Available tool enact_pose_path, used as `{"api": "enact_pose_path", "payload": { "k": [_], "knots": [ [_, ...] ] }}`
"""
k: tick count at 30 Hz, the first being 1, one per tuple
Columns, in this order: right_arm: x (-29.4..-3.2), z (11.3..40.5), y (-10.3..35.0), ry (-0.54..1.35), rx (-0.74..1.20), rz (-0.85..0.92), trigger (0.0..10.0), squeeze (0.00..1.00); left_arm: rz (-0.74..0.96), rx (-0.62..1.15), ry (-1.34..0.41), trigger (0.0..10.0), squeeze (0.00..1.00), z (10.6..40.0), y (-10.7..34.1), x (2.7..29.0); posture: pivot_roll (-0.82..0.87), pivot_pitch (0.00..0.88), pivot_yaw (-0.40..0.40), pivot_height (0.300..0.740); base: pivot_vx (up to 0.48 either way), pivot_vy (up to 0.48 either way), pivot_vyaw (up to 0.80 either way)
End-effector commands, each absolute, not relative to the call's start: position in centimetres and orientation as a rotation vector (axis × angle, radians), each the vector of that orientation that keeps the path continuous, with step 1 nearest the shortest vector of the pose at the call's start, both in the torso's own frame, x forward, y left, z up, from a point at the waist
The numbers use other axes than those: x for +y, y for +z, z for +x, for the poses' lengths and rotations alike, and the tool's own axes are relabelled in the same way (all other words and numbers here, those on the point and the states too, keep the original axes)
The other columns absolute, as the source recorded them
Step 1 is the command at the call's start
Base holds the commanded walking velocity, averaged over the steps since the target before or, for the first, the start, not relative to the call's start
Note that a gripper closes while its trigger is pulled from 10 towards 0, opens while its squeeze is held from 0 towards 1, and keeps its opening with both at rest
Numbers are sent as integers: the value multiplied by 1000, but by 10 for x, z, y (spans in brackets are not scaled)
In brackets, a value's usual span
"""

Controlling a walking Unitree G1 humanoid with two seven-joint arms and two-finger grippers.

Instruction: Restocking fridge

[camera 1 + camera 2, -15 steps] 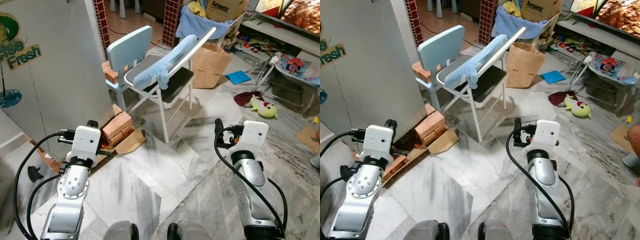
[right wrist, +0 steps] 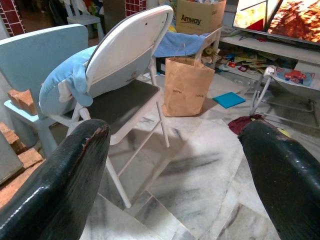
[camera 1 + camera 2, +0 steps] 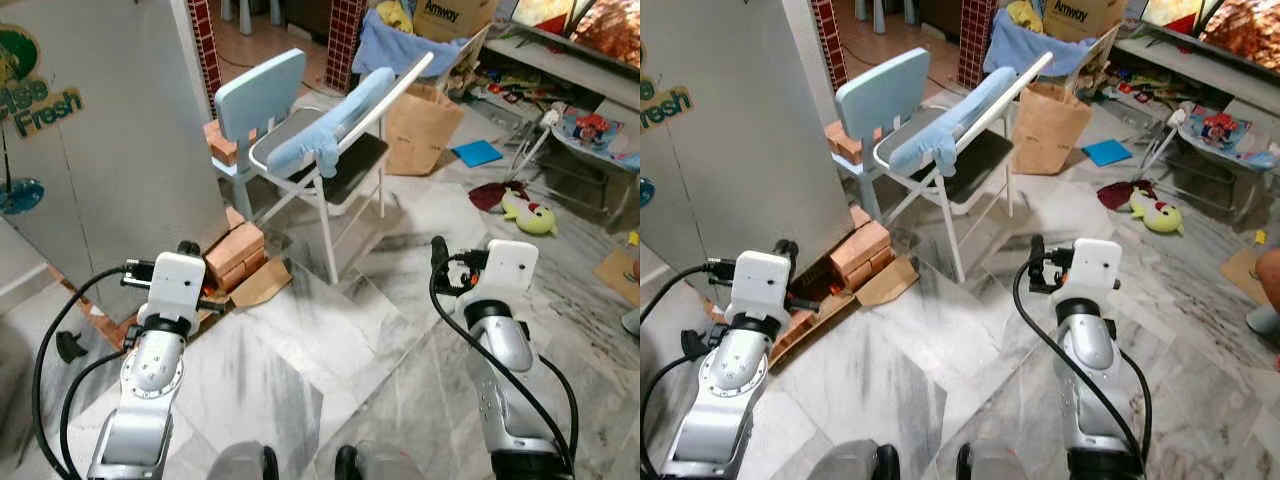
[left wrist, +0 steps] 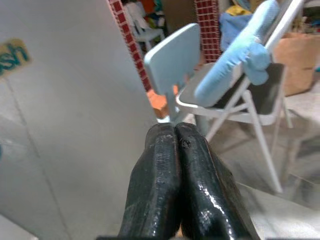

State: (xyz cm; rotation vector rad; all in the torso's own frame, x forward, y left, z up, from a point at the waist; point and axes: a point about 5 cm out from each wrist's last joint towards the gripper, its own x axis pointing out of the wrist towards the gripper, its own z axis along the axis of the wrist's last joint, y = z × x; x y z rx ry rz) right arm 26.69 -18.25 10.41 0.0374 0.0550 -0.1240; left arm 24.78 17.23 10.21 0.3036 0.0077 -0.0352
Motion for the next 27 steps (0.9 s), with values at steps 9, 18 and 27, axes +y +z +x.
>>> {"api": "enact_pose_path", "payload": {
  "k": [9,18,27],
  "knots": [
    [-184,268,102,-134,62,36,10000,0,290,6,-53,10000,0,247,103,169,-17,80,-43,740,0,0,0],
    [-184,268,101,-141,71,44,10000,0,290,12,-46,10000,0,247,102,170,-16,83,-43,740,0,0,0],
    [-184,268,101,-134,72,42,10000,0,280,23,-58,10000,0,247,100,168,-18,86,-45,740,0,347,-106]
  ]
}}
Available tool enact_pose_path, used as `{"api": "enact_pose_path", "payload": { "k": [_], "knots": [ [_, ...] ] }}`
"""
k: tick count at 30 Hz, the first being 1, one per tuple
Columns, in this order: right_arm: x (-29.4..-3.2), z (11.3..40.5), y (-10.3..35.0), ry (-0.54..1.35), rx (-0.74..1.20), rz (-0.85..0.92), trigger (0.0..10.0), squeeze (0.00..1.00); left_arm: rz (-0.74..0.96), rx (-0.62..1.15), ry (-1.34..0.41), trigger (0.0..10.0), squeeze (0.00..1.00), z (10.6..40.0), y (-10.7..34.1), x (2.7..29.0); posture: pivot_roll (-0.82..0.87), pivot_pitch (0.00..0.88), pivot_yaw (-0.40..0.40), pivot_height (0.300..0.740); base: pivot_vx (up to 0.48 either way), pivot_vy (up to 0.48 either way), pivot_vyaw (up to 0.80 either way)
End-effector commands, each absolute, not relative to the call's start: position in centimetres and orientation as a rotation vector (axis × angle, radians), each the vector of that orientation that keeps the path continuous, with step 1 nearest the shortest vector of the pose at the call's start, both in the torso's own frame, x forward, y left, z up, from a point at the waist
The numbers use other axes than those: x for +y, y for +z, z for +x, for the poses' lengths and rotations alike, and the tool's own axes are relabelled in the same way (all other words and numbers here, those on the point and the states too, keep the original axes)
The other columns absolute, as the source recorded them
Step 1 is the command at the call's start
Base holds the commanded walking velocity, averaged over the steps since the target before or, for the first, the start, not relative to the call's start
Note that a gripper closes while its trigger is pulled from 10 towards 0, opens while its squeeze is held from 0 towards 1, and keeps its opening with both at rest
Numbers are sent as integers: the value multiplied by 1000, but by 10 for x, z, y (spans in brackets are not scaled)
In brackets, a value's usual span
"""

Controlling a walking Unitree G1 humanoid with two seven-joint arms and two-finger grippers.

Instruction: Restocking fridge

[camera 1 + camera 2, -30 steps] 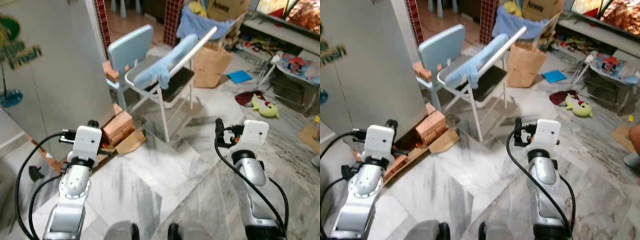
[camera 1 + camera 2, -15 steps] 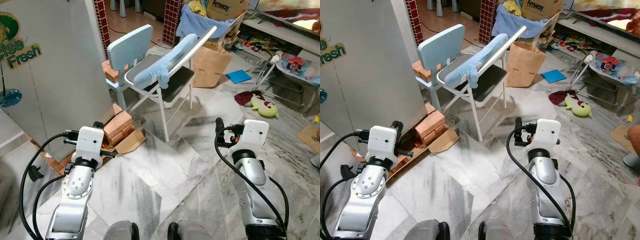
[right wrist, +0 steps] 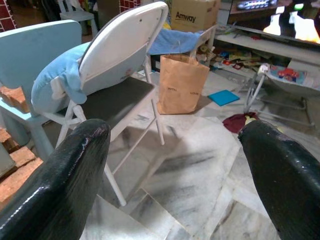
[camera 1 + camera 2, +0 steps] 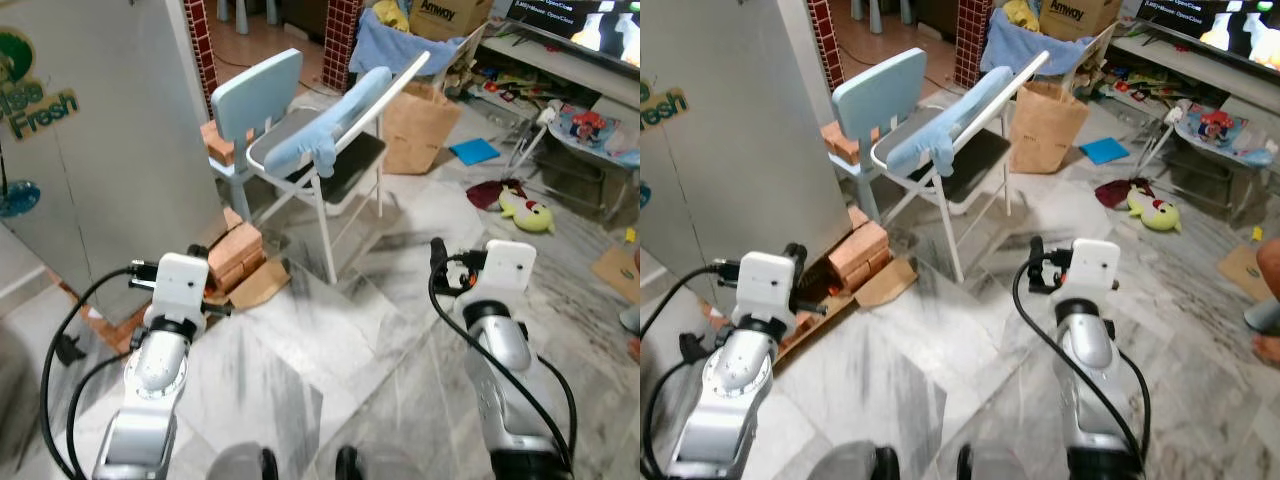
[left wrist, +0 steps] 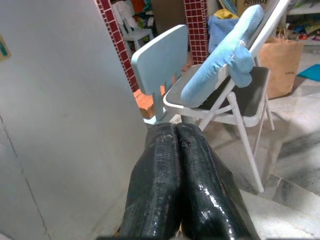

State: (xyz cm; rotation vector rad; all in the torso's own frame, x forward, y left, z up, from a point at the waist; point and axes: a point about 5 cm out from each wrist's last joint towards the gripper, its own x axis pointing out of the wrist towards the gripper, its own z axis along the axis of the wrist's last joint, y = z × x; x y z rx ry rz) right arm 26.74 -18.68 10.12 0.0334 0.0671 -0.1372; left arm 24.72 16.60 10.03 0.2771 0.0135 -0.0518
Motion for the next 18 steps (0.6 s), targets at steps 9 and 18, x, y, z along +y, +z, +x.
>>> {"api": "enact_pose_path", "payload": {
  "k": [9,18],
  "knots": [
    [-184,272,101,-125,73,26,10000,0,269,19,-59,10000,0,252,100,167,1,79,-69,740,0,480,0],
    [-166,283,109,-74,56,34,10000,0,292,8,-62,10000,0,259,107,177,20,83,-70,740,0,480,-178]
  ]
}}
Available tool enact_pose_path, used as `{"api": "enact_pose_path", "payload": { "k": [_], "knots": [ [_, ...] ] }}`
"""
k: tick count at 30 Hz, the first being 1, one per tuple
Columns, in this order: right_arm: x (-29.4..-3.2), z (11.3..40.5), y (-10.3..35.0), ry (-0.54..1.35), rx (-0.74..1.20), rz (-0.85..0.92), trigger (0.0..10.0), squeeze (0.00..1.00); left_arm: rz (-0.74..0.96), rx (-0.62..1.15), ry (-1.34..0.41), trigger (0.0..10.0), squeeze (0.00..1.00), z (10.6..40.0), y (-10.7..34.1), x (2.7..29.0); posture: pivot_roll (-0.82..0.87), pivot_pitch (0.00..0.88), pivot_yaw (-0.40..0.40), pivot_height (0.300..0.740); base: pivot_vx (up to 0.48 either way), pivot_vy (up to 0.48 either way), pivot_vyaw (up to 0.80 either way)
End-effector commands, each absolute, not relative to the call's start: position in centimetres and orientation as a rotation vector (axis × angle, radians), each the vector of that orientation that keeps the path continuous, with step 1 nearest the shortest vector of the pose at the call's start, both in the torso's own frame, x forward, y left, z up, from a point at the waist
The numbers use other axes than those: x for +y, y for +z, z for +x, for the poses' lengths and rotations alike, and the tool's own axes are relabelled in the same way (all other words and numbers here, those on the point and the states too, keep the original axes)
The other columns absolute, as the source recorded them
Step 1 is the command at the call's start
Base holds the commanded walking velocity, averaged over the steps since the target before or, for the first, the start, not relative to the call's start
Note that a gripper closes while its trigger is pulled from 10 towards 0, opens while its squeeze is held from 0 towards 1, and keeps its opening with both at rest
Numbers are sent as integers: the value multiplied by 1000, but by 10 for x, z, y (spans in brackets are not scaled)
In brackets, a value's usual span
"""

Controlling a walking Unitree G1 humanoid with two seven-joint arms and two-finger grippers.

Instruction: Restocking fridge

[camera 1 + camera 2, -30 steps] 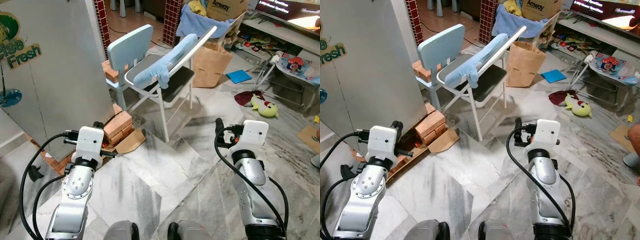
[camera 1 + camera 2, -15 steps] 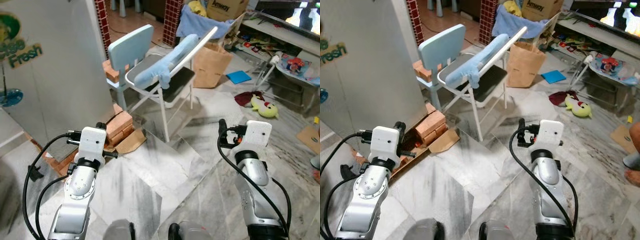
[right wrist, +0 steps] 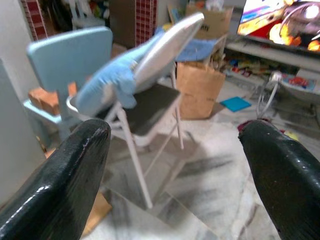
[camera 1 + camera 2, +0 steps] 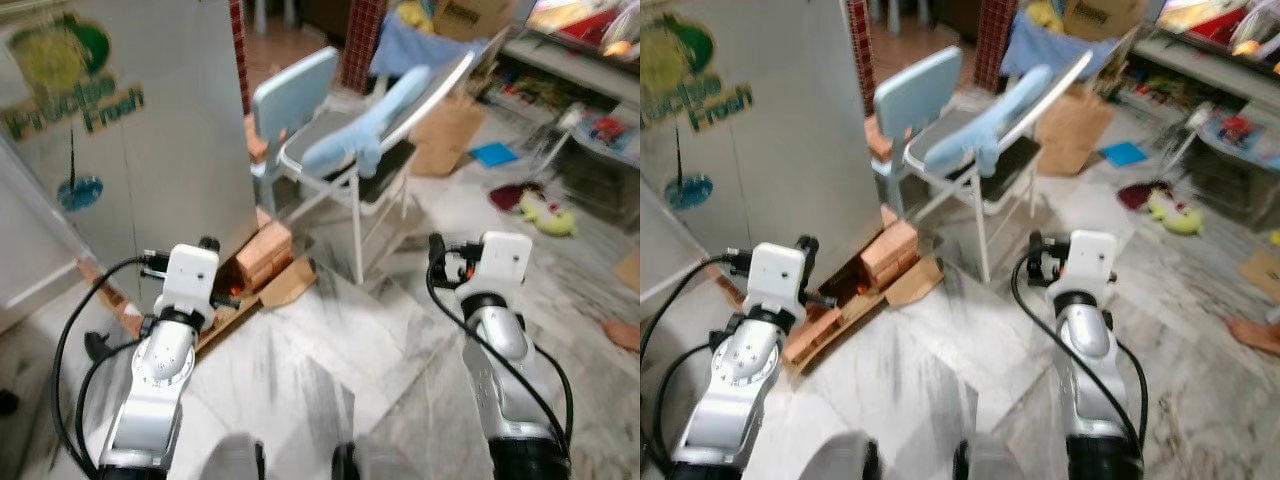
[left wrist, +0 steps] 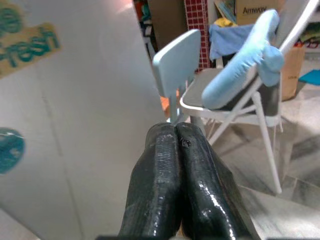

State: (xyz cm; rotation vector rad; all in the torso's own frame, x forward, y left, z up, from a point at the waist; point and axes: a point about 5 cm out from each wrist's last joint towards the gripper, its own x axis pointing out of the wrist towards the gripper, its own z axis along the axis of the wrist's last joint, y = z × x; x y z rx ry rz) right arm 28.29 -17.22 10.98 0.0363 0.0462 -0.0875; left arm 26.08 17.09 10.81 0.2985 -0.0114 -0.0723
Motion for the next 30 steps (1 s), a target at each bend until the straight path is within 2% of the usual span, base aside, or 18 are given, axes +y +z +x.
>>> {"api": "enact_pose_path", "payload": {
  "k": [1,4,14,21,30],
  "knots": [
    [-165,284,109,-76,57,35,10000,0,294,21,-43,10000,0,257,104,181,18,102,-67,740,0,480,-800],
    [-164,286,112,-69,50,32,10000,0,301,24,-36,10000,0,255,102,183,17,105,-68,740,0,480,-715],
    [-158,288,111,-45,48,24,10000,0,301,45,9,10000,0,256,99,188,15,99,-82,740,0,480,0],
    [-156,286,106,-25,64,18,10000,0,331,0,-39,10000,0,255,101,178,24,93,-97,740,0,468,0],
    [-159,292,106,-36,71,17,10000,0,323,-8,-35,10000,0,254,103,180,37,90,-100,740,0,0,0]
  ]
}}
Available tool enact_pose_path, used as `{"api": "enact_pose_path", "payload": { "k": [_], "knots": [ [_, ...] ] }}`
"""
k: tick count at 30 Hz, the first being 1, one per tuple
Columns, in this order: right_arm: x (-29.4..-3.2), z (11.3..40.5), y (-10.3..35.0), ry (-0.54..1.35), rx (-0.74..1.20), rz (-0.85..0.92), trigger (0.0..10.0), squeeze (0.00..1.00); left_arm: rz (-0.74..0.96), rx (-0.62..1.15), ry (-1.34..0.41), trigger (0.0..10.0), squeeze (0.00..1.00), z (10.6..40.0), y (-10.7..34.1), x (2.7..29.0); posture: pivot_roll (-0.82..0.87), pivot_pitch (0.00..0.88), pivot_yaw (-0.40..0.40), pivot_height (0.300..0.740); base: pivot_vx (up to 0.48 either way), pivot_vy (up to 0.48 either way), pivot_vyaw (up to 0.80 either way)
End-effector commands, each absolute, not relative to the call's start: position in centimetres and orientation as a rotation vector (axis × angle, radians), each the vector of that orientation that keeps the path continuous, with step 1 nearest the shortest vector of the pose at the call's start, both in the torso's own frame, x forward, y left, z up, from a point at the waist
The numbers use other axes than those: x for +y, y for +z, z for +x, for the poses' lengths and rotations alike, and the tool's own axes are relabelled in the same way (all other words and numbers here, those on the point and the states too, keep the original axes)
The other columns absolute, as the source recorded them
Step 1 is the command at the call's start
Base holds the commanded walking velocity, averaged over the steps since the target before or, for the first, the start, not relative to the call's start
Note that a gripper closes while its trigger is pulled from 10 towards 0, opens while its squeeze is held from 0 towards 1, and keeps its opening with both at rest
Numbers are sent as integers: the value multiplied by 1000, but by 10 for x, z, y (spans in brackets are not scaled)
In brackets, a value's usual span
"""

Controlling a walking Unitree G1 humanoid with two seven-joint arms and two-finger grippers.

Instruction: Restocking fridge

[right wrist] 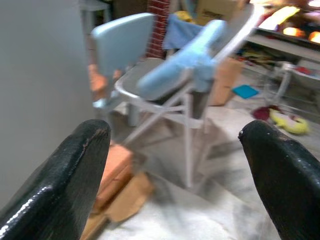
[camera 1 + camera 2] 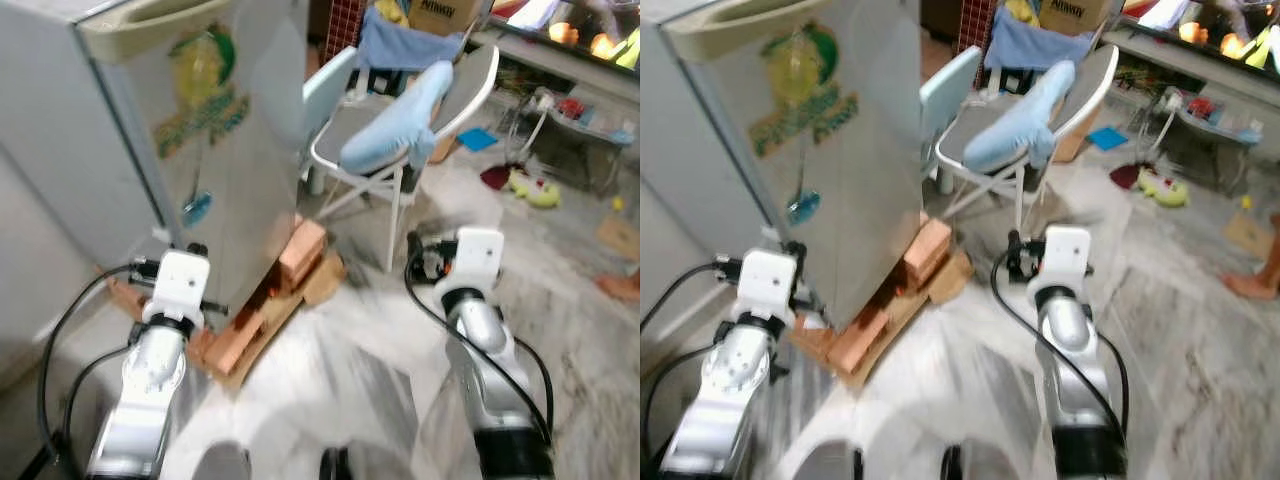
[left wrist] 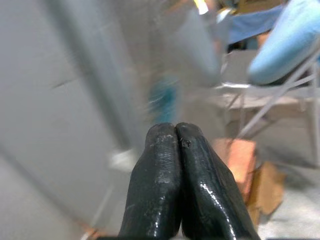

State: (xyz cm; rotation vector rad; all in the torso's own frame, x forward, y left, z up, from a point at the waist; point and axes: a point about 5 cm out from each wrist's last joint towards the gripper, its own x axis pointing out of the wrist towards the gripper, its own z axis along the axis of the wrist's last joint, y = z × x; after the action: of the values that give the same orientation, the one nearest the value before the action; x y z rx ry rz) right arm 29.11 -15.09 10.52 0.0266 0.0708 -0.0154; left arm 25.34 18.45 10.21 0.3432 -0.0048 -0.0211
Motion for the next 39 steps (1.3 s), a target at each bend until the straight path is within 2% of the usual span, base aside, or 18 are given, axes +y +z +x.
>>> {"api": "enact_pose_path", "payload": {
  "k": [1,5,15,22,25,29,39],
  "knots": [
    [-159,292,106,-37,72,18,10000,0,321,-6,-33,10000,0,254,103,181,37,90,-100,740,0,0,0],
    [-160,291,104,-42,74,19,10000,0,322,1,-43,10000,0,253,102,179,37,90,-99,740,0,337,-550],
    [-160,290,103,-41,70,9,10000,0,339,-23,-67,10000,0,254,103,175,36,88,-96,740,0,460,0],
    [-160,290,102,-43,80,12,10000,0,368,-44,-102,10000,0,254,105,171,38,88,-99,740,0,0,0],
    [-159,290,100,-44,94,13,10000,0,455,-73,-152,10000,0,260,108,174,37,93,-105,740,0,0,-800],
    [-157,289,100,-34,86,-1,10000,0,381,-51,-111,10000,0,270,110,184,30,93,-104,740,0,0,-800],
    [-160,288,101,-48,83,0,10000,0,351,-71,-14,10000,0,275,112,191,20,97,-104,740,0,0,-529]
  ]
}}
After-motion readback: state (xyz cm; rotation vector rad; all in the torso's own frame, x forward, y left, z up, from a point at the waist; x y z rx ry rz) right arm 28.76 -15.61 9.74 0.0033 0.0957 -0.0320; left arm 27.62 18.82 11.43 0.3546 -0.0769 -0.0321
